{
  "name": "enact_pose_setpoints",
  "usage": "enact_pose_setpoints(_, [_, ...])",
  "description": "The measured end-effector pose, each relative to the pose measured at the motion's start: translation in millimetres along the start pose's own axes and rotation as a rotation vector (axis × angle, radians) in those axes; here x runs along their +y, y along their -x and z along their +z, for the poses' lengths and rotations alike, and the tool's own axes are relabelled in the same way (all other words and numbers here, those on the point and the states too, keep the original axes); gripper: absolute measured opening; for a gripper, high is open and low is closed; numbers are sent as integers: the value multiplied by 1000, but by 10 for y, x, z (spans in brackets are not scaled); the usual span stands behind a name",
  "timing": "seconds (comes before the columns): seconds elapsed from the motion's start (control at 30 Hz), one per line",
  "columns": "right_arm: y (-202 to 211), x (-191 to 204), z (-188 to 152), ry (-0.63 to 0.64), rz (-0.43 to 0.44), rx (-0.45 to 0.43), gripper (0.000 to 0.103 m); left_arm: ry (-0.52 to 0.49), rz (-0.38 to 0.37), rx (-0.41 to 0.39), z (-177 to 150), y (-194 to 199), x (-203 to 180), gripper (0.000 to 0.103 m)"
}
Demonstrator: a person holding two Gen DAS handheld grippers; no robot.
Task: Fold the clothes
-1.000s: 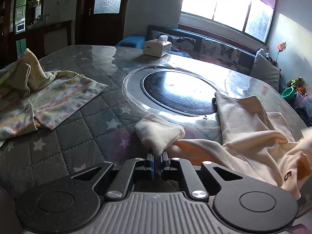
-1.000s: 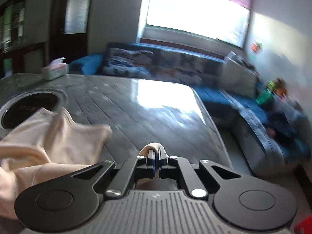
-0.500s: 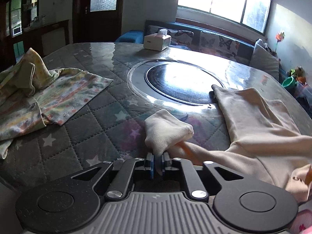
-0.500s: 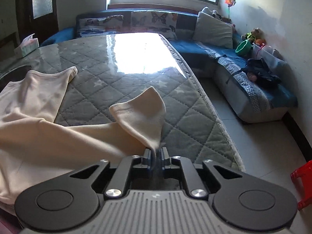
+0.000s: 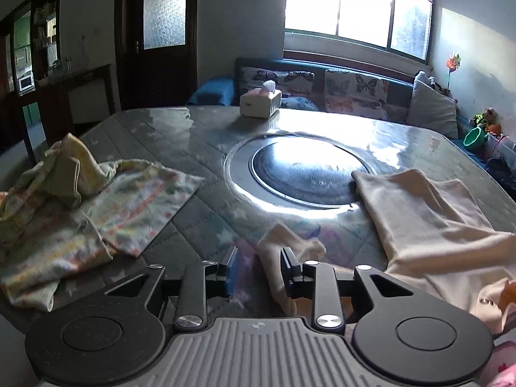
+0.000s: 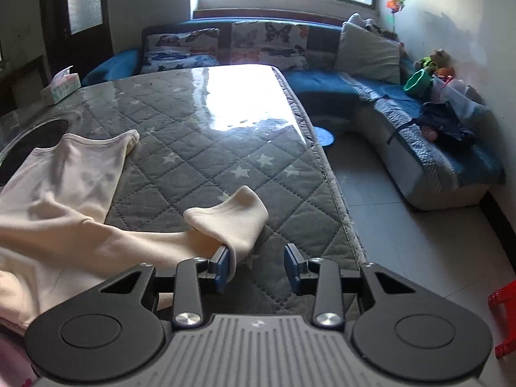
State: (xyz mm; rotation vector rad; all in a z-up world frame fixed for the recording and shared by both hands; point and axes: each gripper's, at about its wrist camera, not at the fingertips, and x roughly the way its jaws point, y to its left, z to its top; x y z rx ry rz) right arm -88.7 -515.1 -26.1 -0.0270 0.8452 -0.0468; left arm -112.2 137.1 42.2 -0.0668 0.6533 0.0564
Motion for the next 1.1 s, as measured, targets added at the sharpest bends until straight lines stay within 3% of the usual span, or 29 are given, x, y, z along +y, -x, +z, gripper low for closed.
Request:
enact_pose_setpoints(0.27, [57, -171, 71, -31, -53, 16, 41, -56, -78, 17, 285, -378, -359, 37])
enact_pose_setpoints(0.4, [95, -173, 146, -37, -30, -31, 40, -108, -113, 18, 446, -613, -621, 37])
enact_pose_setpoints(0.8, [-337, 646, 726, 141, 279, -59, 40, -197, -185, 90, 827, -1520, -1261, 36])
enact_pose_setpoints(1.1, [-874, 1228, 1160, 217, 427, -9, 40, -228, -194, 171, 891, -1984, -1412, 35])
